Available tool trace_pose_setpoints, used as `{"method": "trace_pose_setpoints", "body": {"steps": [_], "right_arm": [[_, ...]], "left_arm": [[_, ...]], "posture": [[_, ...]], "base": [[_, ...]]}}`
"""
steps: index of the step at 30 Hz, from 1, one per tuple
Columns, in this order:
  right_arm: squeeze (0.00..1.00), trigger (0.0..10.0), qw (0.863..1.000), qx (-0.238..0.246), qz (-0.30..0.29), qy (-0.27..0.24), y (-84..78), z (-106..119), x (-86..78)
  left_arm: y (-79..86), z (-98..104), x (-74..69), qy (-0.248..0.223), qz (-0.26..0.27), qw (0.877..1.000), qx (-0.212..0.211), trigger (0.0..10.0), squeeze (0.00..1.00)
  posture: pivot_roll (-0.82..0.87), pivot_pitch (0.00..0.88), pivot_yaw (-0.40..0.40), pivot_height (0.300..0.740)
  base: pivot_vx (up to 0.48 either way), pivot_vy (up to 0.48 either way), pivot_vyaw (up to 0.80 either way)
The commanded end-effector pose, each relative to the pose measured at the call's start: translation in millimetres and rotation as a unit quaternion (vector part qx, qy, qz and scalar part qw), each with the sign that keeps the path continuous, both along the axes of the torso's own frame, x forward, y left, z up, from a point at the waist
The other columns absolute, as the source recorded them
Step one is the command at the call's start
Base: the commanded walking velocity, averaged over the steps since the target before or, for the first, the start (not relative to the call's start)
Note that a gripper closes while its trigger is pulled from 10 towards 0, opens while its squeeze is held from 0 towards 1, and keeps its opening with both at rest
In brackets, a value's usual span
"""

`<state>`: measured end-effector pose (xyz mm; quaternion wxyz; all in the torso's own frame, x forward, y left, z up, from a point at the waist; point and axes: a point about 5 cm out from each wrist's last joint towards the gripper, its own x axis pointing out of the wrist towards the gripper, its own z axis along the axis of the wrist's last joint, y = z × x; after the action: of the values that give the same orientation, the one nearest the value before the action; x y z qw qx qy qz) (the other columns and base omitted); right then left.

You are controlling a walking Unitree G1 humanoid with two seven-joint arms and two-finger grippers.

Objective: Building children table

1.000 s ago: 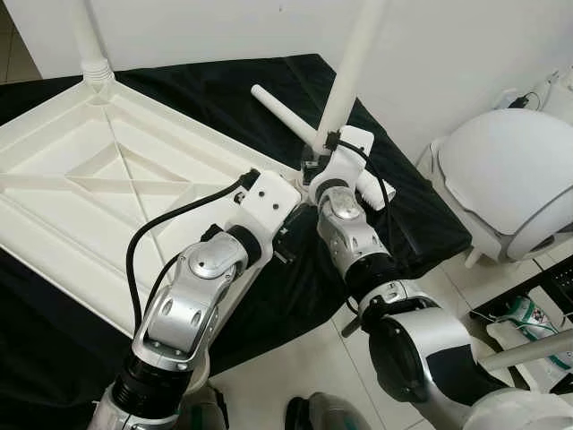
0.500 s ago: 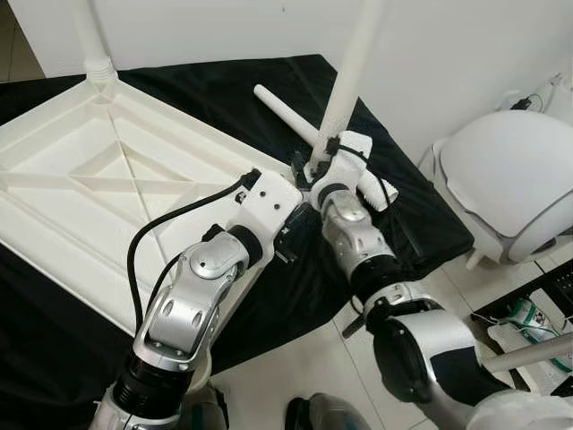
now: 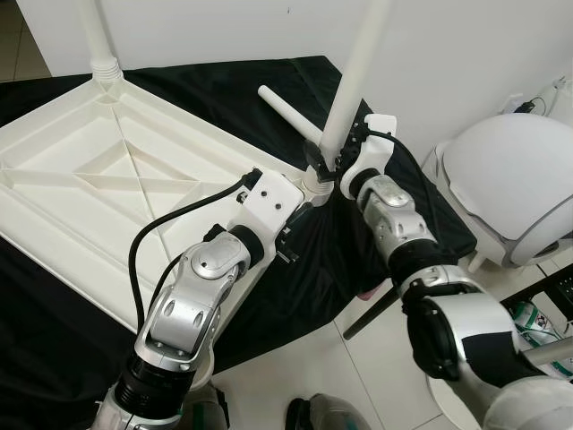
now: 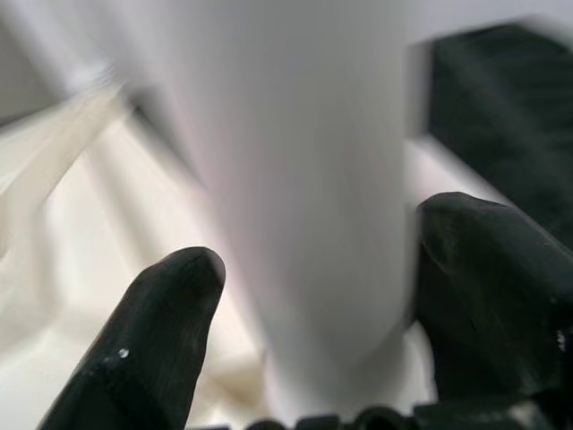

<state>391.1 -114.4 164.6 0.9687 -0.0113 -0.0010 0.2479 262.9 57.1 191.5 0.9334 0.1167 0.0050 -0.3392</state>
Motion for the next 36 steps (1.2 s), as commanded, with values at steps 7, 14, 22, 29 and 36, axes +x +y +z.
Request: {"method": "trace_pose_setpoints", "body": {"steps": [7,14,22,29,36], "right_arm": [[0.00,10.0,0.997,-0.027,0.071,0.014,-10.6,-4,-2.3],[0.00,10.0,0.996,-0.044,0.073,0.004,-15.3,2,0.7],[0.00,10.0,0.997,-0.059,0.055,-0.007,-17.1,9,5.3],[0.00,4.5,0.996,-0.075,0.050,0.003,-19.1,5,5.3],[0.00,0.0,0.995,-0.085,0.055,0.011,-19.9,-1,3.4]], "left_arm": [[0.1,1,2.4,-0.004,0.009,1.000,0.000,10.0,0.00],[0.5,3,2.8,-0.006,0.008,1.000,0.000,10.0,0.00],[0.0,4,2.7,-0.006,0.005,1.000,0.001,10.0,0.00],[-0.7,4,2.5,-0.006,0.005,1.000,0.001,10.0,0.00],[0.0,4,1.1,-0.006,0.005,1.000,0.000,10.0,0.00]], "posture": [[0.03,0.027,-0.061,0.740],[0.03,0.030,-0.052,0.740],[0.03,0.033,-0.049,0.740],[0.03,0.035,-0.048,0.740],[0.03,0.038,-0.048,0.740]], "base": [[0.000,0.000,0.00],[0.000,0.000,0.00],[0.000,0.000,0.00],[0.000,0.000,0.00],[0.000,0.000,0.00]]}}
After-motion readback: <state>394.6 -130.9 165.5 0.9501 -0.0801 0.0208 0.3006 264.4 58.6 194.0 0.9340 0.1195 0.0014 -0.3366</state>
